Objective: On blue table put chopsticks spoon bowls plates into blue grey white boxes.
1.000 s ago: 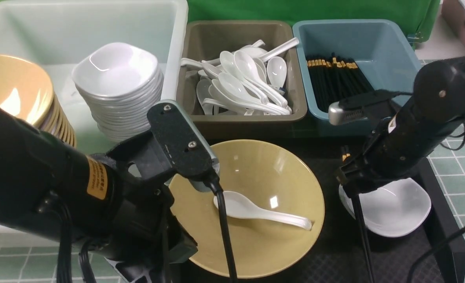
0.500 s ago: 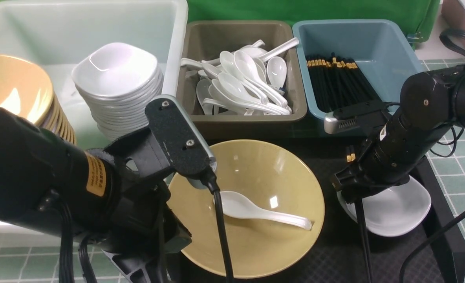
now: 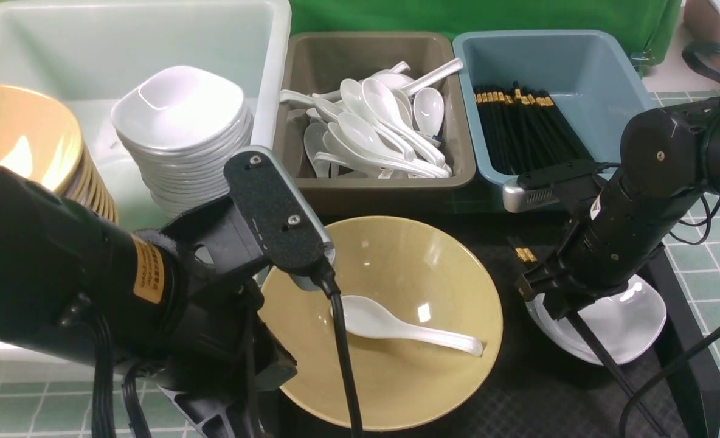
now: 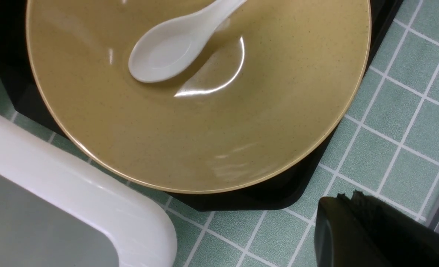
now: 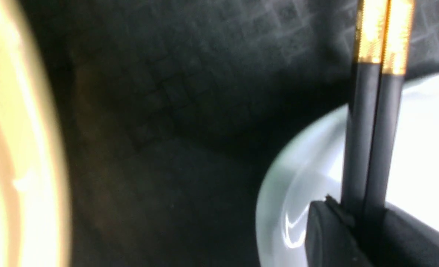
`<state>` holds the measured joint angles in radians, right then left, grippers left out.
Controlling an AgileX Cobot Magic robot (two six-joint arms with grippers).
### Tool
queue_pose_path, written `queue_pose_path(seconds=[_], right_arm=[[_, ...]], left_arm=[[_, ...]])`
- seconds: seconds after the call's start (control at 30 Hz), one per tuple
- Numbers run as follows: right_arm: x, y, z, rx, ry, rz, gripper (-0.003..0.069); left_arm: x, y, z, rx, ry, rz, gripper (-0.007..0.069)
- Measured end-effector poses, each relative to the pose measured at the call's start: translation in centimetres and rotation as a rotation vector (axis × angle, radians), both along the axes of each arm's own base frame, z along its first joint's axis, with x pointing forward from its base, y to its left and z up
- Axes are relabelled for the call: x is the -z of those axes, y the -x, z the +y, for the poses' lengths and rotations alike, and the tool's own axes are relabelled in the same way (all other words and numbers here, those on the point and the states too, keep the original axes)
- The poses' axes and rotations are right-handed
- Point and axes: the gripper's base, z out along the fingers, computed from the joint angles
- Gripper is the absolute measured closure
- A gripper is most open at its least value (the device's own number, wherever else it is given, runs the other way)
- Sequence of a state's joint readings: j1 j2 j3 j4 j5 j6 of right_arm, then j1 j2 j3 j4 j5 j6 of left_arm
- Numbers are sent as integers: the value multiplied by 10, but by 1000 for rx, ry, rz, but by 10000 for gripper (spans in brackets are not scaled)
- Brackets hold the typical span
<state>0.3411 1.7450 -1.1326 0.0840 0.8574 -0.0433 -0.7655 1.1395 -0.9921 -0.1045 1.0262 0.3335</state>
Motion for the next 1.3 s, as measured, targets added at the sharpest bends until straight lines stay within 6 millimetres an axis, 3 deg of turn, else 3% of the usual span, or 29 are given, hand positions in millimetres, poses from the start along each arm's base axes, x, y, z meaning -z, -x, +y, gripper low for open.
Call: queue_pose_path(seconds=[0.1,0.33,0.5,0.6,0.7,0.8,0.9,0.93,1.07,1.17,1.3], right_arm=[[-15,4,-1,-15,-11,-40,489],[-96,-4,0,-69,-70,-330,489],[-149,-26,5,-68,-123,-603,489],[-165,-37,7,-55,-153,-705,489],[-179,-63,3,10,-200,-838,489],[-178,-89,-5,85,-230,-894,489],[-169,-108,-10,133,-241,-901,489],[-157,-123,-13,165,-243,-888,489],[-127,-151,-19,207,-231,-846,489],[-90,-174,-23,255,-216,-750,489],[-66,-185,-25,286,-195,-648,464]], left_arm=[[-1,-1,-1,-16,16,-6,620],[-10,-23,-19,-166,257,-137,620],[-17,-55,-37,-217,402,-292,620],[-26,-72,-40,-241,431,-340,620],[-53,-100,-41,-296,483,-413,620],[-75,-117,-35,-338,519,-471,620],[-84,-121,-31,-351,534,-497,620],[-86,-120,-29,-351,529,-503,620],[-82,-117,-26,-350,464,-458,620],[-70,-113,-21,-350,349,-367,620],[-62,-109,-16,-344,241,-316,620]])
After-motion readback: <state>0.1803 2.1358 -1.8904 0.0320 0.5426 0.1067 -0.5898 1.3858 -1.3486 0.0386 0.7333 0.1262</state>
